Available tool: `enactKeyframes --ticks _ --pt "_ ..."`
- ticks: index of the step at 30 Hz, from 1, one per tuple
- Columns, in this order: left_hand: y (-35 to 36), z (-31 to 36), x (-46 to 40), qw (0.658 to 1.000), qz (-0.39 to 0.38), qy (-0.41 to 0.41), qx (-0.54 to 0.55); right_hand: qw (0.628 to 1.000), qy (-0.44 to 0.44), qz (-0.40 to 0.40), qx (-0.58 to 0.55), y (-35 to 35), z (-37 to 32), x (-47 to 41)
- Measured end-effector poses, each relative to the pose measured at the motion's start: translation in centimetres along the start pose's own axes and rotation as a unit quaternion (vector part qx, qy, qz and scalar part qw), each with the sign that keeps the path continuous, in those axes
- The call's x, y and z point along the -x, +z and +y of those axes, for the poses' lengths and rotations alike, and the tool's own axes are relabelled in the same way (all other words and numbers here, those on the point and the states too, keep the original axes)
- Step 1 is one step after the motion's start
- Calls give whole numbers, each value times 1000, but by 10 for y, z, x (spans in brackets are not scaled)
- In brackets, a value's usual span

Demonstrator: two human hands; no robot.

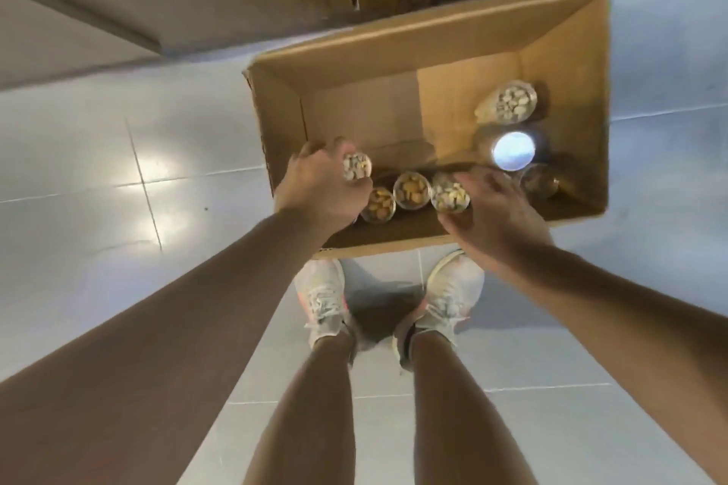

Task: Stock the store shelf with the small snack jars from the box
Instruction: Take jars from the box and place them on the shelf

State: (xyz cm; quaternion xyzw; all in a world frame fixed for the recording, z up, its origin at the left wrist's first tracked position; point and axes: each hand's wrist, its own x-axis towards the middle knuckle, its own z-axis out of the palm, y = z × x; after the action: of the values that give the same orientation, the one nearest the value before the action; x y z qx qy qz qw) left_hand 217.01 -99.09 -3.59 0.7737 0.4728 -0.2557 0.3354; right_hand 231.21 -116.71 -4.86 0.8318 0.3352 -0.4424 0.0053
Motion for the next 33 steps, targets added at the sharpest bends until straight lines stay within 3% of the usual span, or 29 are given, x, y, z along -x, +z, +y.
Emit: enactKeyframes --ticks 9,13,20,28,33 --pt "69 -35 -84 994 -10 40 -103 995 -17 -56 84 66 -23 -87" --pt "81 -42 -101 995 -58 23 -78 984 -25 -53 171 84 -25 -98" --pt "82 -40 -105 997 -54 25 -40 978 -38 -30 202 92 -28 -105" --pt "36 -25 -69 997 -21 69 -36 993 -48 -5 109 21 -28 -70" --pt "-27 15 -34 985 -14 148 -89 995 -42 11 90 -60 -22 -25"
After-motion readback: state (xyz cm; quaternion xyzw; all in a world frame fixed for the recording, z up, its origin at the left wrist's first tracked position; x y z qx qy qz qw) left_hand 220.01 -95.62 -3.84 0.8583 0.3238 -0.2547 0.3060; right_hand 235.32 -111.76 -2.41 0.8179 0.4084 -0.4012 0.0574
